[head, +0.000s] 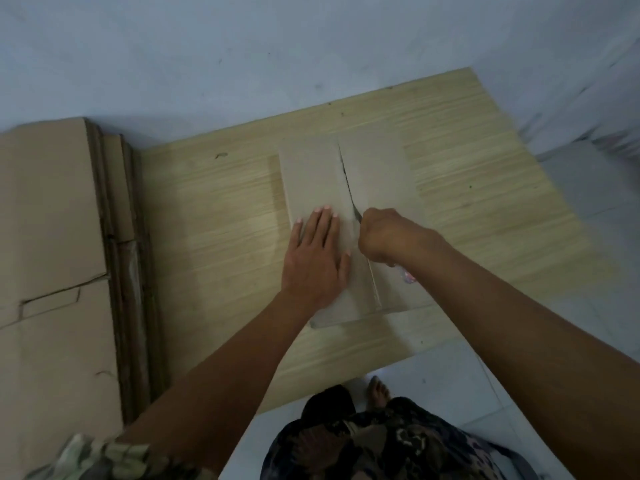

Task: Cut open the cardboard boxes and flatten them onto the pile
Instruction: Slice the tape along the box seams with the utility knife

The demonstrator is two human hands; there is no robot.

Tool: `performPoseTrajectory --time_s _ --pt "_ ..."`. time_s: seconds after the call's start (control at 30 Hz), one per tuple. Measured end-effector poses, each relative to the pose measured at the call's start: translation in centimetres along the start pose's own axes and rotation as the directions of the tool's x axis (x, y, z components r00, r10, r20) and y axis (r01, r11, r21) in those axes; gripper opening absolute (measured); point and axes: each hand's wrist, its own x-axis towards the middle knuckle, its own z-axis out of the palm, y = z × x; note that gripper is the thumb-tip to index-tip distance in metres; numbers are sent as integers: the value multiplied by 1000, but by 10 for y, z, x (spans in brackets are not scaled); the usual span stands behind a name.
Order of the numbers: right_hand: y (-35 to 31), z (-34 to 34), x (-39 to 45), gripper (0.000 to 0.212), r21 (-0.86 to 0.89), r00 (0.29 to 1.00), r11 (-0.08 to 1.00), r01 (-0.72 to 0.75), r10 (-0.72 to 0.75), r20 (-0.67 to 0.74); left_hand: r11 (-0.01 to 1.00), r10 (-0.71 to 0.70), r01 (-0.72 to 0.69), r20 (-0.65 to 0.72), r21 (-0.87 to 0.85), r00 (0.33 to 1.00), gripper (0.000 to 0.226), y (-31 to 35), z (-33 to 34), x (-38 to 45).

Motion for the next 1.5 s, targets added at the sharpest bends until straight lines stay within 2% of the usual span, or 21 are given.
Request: performPoseTrajectory --time_s 0.13,0.33,0.47,0.5,0.57,0.6,0.67,0.7,0.87,1.07,1.13,1.23,1.27,1.5 --pt "17 14 -13 36 -66 999 998 20 -18 36 999 26 -26 7 36 1000 66 3 2 1" --pt "29 20 -21 38 -50 998 998 23 -21 53 998 37 -34 -47 59 998 62 5 0 0" --pt "38 20 -25 42 -97 996 995 38 -31 80 999 -4 4 -4 39 1000 67 10 0 -2" --pt "39 18 -25 43 -104 995 993 53 -44 88 1000 7 -7 13 14 1000 71 8 -3 -5" --pt "40 10 -20 43 -106 995 991 79 -72 71 989 148 -146 82 -27 986 86 3 -9 -17" --pt "41 5 -17 41 -108 995 990 87 -81 55 975 223 -221 155 -32 962 100 0 -15 -23" --pt "40 0 -16 39 -105 996 991 86 -83 28 955 270 -293 284 41 920 130 -4 -25 -32" --pt "40 1 -16 38 -98 996 991 89 -88 16 953 252 -290 308 86 918 136 -2 -27 -33" --pt "46 20 -16 39 -44 996 995 91 -92 -21 985 54 -99 284 145 957 125 30 -19 -34" --pt "65 27 -24 36 47 999 998 36 -35 -7 981 29 -84 291 177 956 129 45 -19 -33" --pt "64 28 -21 35 67 999 997 33 -32 -14 987 39 -76 251 140 967 126 48 -18 -33" --pt "58 23 -19 38 88 999 995 41 -38 -29 1000 15 -15 51 -7 999 109 52 -12 -36" --pt "57 22 -19 39 86 999 995 42 -40 -32 999 -9 10 25 -35 1000 106 54 -10 -35" --pt "59 22 -19 44 31 999 999 27 -26 -44 994 -84 87 40 -61 996 103 62 -11 -34"
